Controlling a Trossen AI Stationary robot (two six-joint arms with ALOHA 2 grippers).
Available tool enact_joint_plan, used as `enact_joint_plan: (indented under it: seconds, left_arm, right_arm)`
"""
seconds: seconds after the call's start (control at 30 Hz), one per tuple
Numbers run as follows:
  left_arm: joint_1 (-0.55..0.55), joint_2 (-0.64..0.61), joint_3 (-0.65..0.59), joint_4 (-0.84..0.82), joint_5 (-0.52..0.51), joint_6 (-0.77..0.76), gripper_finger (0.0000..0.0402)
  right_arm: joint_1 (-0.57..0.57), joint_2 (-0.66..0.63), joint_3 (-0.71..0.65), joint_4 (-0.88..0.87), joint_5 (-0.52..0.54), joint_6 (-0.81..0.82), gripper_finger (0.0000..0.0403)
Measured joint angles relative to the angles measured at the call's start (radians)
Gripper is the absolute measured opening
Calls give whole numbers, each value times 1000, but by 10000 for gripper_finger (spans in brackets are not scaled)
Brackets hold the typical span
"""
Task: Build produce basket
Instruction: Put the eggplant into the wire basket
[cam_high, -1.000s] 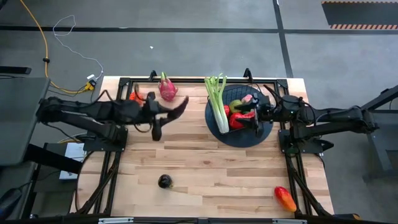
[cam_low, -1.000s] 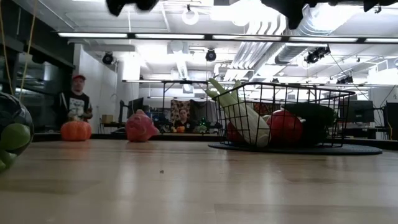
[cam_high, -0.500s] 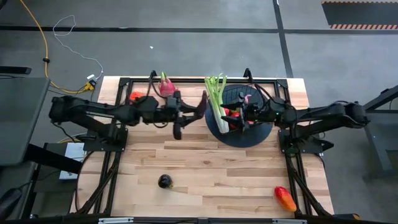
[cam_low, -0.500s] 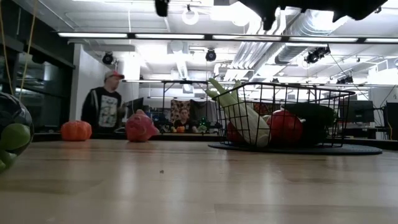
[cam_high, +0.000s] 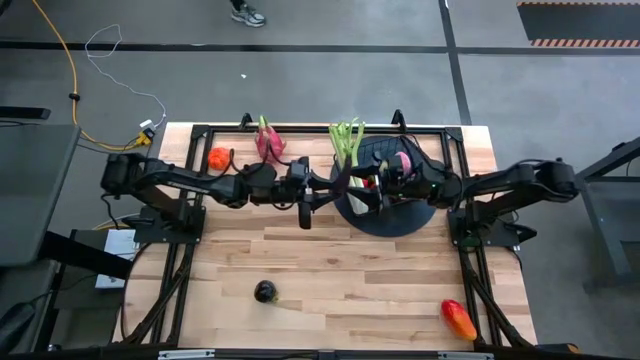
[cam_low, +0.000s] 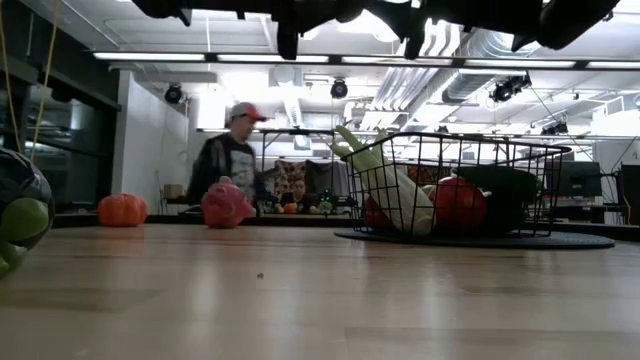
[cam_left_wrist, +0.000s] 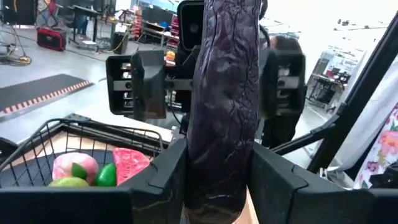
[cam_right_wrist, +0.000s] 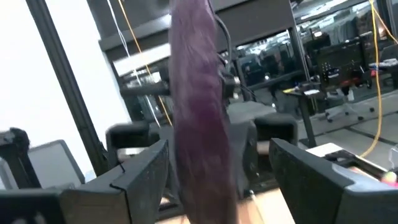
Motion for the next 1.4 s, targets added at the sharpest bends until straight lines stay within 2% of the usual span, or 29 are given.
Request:
enact_joint_plan:
  seconds: [0.2, 0.47, 0.77, 0.93, 1.23, 1.4]
  left_arm:
    - [14, 19, 0, 1, 0, -4, 133]
    - [42, 20, 0, 2, 1, -19, 133]
    - [53, 19, 0, 0, 26, -19, 133]
    - [52, 19, 0, 3, 30, -18, 133]
    - [51, 19, 0, 11, 36, -18, 133]
    - [52, 19, 0, 12, 34, -11, 141]
  right_arm:
    - [0, 31, 1, 54, -18, 30, 268]
    - [0, 100, 90, -19, -52, 0, 268]
    - [-14, 94, 118, -76, -62, -28, 264]
    - [-16, 81, 118, -82, -63, -16, 226]
    - [-17, 65, 118, -104, -61, -4, 109]
    - [-26, 57, 118, -116, -65, -7, 92]
